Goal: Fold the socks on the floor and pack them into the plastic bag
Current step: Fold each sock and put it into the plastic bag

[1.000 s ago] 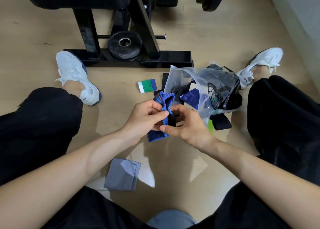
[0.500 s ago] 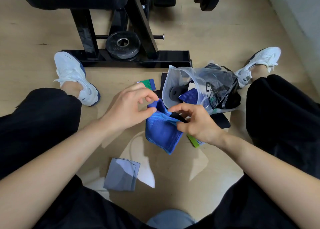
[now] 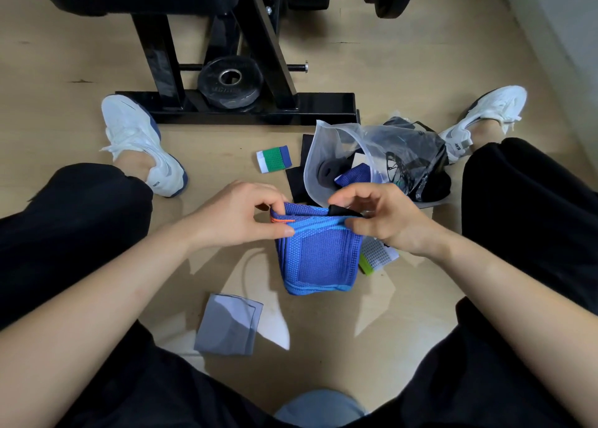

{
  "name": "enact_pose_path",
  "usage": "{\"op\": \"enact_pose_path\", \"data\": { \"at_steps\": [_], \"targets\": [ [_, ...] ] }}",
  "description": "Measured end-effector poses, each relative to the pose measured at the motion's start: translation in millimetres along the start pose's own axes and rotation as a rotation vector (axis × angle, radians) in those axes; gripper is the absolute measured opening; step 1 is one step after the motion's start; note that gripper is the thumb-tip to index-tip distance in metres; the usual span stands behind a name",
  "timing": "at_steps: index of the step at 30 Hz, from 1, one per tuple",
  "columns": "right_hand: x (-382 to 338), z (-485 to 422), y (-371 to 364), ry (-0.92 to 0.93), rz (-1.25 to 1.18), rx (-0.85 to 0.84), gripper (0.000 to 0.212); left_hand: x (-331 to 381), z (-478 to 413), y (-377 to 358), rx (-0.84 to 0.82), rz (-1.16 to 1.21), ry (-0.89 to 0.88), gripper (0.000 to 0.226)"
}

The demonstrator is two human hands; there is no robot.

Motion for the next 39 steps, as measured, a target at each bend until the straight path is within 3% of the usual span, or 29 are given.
{"op": "enact_pose_path", "data": {
  "at_steps": [8,12,16,24,28,31,35,39],
  "targets": [
    [-14.8,4.3,-7.0,0.042,0.137,0.012,0.046,12.6,-2.6,-3.4,0.171,0.317,-0.030,0.026],
    [-37.7,7.4,-19.0,0.222,0.235,0.077,0.063,14.4,-4.7,-2.5,0.264,0.402,-0.042,0.023],
    [-49.6,6.8,-21.9,0.376,0.345,0.059,0.046,14.6,-4.2,1.5,0.374,0.558,-0.019,0.020],
    [-34.2,9.6,-11.6,0.210,0.224,0.122,0.043,-8.0,-9.1,-13.8,0.124,0.591,0.146,0.041],
    [-28.3,8.3,-2.4,0.161,0.167,0.179,0.041,-22.3,-7.6,-15.4,0.135,0.425,0.241,0.062],
    [-20.9,4.8,4.0,0.117,0.220,0.221,0.038,-21.6,-10.1,-14.3,0.129,0.392,0.203,0.049],
    [-18.9,3.1,8.1,0.105,0.232,0.112,0.034,-10.9,-9.3,-13.5,0.130,0.432,0.132,0.033],
    [-30.2,6.3,4.0,0.149,0.145,0.007,0.045,-5.6,-9.4,-13.8,0.097,0.477,0.125,0.040]
  ]
}}
Point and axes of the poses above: each hand's wrist, its own z-axis away from the middle knuckle, its own y-axis out of the back of the hand, x = y × z, the point moved 5 cm from there along -z, towards the middle knuckle, and after that the axes turned 14 degrees about z, right-handed, at the moved point
